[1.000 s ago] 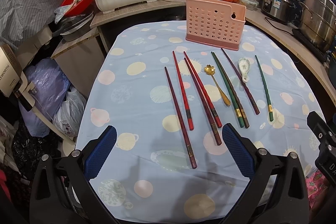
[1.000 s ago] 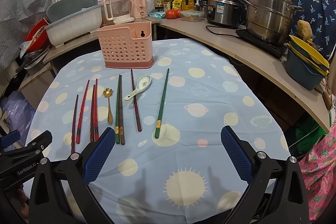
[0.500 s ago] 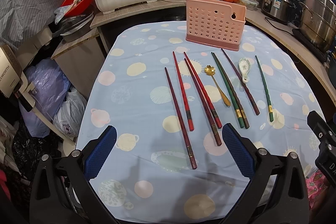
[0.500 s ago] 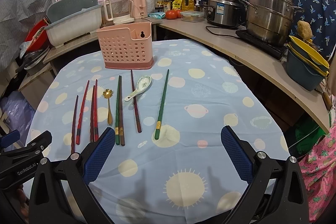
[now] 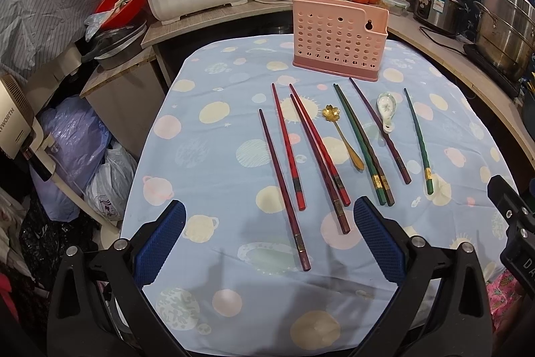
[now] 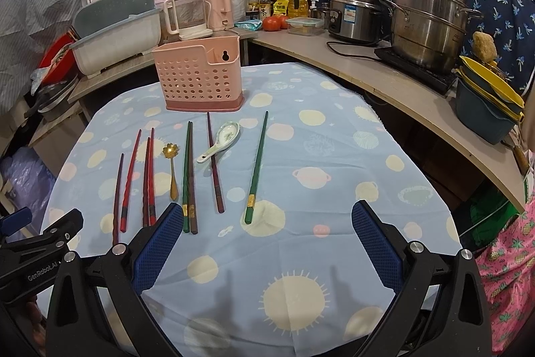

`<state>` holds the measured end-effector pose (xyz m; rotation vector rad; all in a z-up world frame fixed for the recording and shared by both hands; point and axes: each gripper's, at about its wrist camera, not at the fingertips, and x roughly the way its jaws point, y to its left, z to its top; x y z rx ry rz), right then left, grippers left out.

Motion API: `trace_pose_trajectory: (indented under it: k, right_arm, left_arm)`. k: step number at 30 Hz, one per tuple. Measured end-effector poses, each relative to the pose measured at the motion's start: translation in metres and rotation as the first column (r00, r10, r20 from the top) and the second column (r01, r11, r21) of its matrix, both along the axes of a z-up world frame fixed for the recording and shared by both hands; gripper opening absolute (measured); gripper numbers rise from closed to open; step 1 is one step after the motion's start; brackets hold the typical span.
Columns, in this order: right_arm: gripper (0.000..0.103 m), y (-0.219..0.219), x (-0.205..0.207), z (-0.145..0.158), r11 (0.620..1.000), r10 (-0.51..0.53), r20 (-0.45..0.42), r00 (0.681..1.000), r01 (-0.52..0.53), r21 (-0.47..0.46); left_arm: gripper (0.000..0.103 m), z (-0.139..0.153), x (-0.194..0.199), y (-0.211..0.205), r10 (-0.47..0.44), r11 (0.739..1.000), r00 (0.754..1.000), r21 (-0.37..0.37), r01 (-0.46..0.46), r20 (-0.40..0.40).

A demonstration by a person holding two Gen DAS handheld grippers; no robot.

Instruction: Organize utensils

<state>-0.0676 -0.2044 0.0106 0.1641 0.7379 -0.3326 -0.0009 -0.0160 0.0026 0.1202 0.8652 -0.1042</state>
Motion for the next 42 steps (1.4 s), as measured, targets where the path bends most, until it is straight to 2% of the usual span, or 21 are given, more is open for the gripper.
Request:
trace_pose_trajectory:
  k: [8,12,14,22,31,35,37,42]
  right_arm:
    - [0.096,-0.003,0.000,0.000,1.000,-0.002,-0.001,1.000,0.002,0.004]
    - [0.096,-0.007,0.001,-0.007,1.000,-0.015,-0.006,1.000,0.015,0.003]
    - [0.096,-0.014,0.003,-0.013,0.999,-0.034,-0.019,0.999,0.034,0.010]
    - [0.096,-0.028,0.010,-0.036,0.997,-0.068,-0.068,0.995,0.070,0.035]
    - [0.096,-0.021,0.020,-0.048,0.998,-0.047,-0.100,0.994,0.051,0.035]
    - [0.096,-0.021,0.021,-0.049,0.998,-0.048,-0.104,0.993,0.052,0.037]
    - [0.096,-0.021,0.023,-0.050,0.998,-0.047,-0.107,0.993,0.051,0.039]
    - [0.096,-0.020,0.027,-0.055,0.998,-0.036,-0.119,0.992,0.042,0.048]
  left_arm:
    - [0.096,0.000,0.000,0.001,0.002,1.000,1.000,-0.001,-0.002,-0.001]
    - [0.096,-0.005,0.006,0.008,0.009,0.999,0.999,-0.041,-0.010,-0.031]
    - [0.096,-0.016,0.011,0.017,0.033,0.998,0.998,-0.056,-0.037,-0.062]
    - [0.096,-0.057,0.020,0.038,0.091,0.996,0.988,-0.001,-0.092,-0.126]
    - [0.095,-0.078,0.021,0.016,-0.013,1.000,0.980,-0.030,0.007,-0.198]
    - [0.088,-0.085,0.019,0.018,-0.021,0.999,0.972,-0.050,0.010,-0.234]
    - [0.079,-0.087,0.018,0.022,-0.017,0.998,0.968,-0.064,0.001,-0.250]
    - [0.067,-0.086,0.019,0.024,-0.014,0.998,0.972,-0.066,-0.002,-0.236]
